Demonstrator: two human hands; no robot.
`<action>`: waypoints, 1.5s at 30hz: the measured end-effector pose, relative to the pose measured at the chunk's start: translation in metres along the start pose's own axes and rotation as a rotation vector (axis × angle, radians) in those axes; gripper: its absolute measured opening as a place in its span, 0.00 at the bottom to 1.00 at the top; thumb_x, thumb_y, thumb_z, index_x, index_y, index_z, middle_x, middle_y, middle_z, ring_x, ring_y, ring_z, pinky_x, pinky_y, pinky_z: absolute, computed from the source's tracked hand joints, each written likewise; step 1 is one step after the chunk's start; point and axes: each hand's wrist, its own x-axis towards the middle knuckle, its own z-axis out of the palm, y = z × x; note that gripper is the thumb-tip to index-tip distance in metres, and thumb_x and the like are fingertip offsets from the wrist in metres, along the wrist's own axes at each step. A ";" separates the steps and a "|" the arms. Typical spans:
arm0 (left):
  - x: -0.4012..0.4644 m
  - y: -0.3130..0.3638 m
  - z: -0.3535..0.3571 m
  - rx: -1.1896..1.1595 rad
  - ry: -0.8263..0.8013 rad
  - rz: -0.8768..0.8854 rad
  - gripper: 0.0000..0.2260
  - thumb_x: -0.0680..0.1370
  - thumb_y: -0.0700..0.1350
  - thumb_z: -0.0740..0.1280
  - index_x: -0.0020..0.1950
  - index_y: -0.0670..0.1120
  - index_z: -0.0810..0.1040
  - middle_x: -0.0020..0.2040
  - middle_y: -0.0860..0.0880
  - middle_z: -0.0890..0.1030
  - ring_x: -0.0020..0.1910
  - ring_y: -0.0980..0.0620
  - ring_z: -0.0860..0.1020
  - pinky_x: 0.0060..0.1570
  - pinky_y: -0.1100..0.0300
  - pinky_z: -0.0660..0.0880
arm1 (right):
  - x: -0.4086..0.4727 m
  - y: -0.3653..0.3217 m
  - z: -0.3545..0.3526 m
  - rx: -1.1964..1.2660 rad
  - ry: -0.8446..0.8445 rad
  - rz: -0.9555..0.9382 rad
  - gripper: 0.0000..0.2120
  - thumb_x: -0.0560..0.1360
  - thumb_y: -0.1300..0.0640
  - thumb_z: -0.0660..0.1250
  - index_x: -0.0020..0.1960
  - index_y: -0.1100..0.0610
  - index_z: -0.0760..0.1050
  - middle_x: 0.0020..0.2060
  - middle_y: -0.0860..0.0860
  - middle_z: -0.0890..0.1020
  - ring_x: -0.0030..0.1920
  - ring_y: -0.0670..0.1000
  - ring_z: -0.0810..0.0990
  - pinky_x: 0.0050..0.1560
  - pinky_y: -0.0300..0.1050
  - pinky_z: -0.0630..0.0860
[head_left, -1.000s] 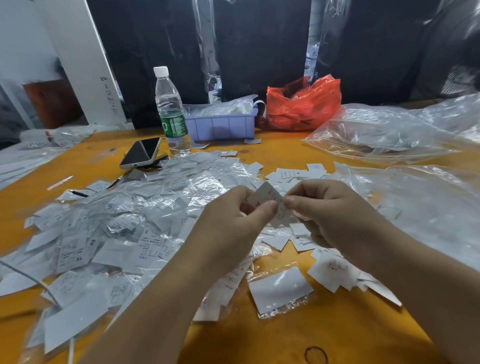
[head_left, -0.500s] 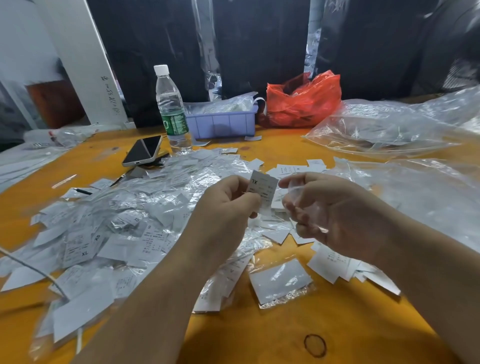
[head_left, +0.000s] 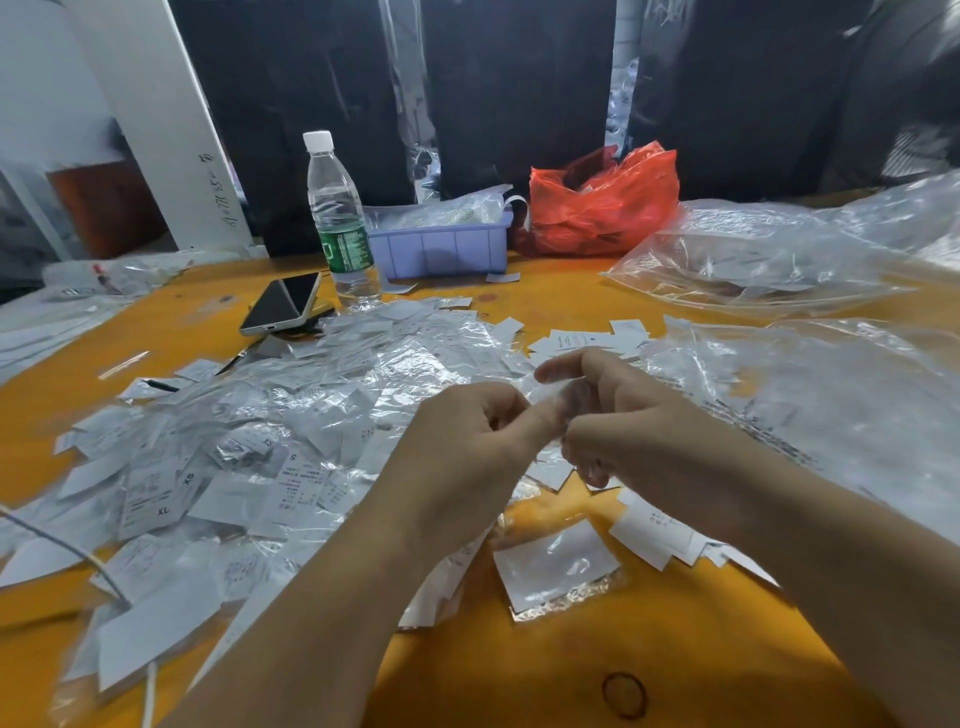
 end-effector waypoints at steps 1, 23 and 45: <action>0.001 -0.001 0.000 0.020 0.005 0.000 0.18 0.75 0.60 0.66 0.39 0.46 0.81 0.29 0.53 0.76 0.29 0.56 0.72 0.30 0.60 0.69 | -0.001 0.000 0.001 0.014 -0.007 -0.007 0.26 0.63 0.57 0.66 0.61 0.52 0.71 0.37 0.50 0.77 0.30 0.42 0.74 0.33 0.42 0.70; 0.005 -0.006 -0.014 -0.201 0.207 -0.077 0.12 0.77 0.44 0.65 0.33 0.45 0.74 0.25 0.54 0.68 0.25 0.56 0.65 0.29 0.59 0.63 | -0.001 -0.005 -0.019 -0.042 0.193 0.038 0.22 0.67 0.80 0.52 0.27 0.60 0.75 0.28 0.57 0.80 0.27 0.54 0.79 0.32 0.48 0.79; 0.004 -0.006 -0.015 -0.246 0.088 -0.046 0.15 0.79 0.50 0.64 0.34 0.48 0.79 0.28 0.54 0.75 0.29 0.57 0.72 0.31 0.64 0.70 | -0.009 -0.013 -0.012 -0.082 0.004 0.091 0.05 0.74 0.61 0.71 0.40 0.61 0.80 0.22 0.47 0.73 0.20 0.44 0.64 0.21 0.36 0.61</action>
